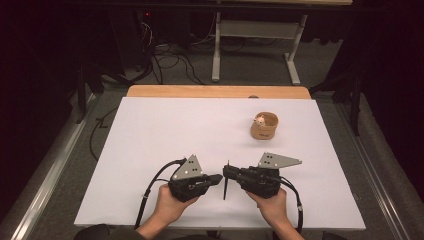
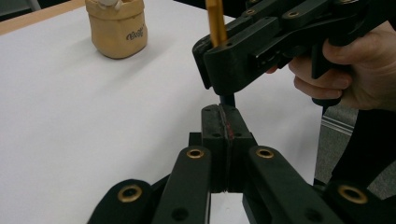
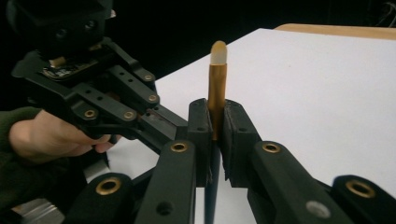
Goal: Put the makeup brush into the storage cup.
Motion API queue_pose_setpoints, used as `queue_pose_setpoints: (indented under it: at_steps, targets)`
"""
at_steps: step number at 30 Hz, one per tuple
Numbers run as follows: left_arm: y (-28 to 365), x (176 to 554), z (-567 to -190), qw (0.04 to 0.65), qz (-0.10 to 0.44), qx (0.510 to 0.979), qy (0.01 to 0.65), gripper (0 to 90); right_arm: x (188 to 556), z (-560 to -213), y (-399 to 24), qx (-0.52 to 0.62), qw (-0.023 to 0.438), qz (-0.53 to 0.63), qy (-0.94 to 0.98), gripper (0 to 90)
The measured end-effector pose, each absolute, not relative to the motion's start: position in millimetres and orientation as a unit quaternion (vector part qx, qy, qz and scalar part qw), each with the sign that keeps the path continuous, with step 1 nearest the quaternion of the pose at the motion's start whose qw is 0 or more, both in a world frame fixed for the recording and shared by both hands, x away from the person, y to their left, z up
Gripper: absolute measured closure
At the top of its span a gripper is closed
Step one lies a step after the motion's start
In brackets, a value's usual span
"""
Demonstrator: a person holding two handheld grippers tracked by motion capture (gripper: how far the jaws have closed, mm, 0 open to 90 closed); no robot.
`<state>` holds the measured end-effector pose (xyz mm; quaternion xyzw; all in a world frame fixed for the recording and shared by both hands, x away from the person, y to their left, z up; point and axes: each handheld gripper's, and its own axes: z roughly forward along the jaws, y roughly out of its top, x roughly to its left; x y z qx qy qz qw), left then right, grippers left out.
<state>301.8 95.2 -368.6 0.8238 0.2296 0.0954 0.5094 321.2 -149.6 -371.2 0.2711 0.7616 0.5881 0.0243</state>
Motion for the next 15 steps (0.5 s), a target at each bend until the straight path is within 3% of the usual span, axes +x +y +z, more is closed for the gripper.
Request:
queue_pose_setpoints:
  at_steps: [7, 15]
  targets:
    - [95.3, 301.8, -368.8, 0.508, 0.094, 0.826, 0.227, 87.5, 320.1, -368.1, -152.0, 0.271, 0.031, 0.591, 0.759, 85.9]
    - [96.7, 301.7, -368.7, 0.511, 0.095, 0.821, 0.235, 68.4, 320.4, -367.8, -152.3, 0.271, 0.034, 0.586, 0.763, 85.8]
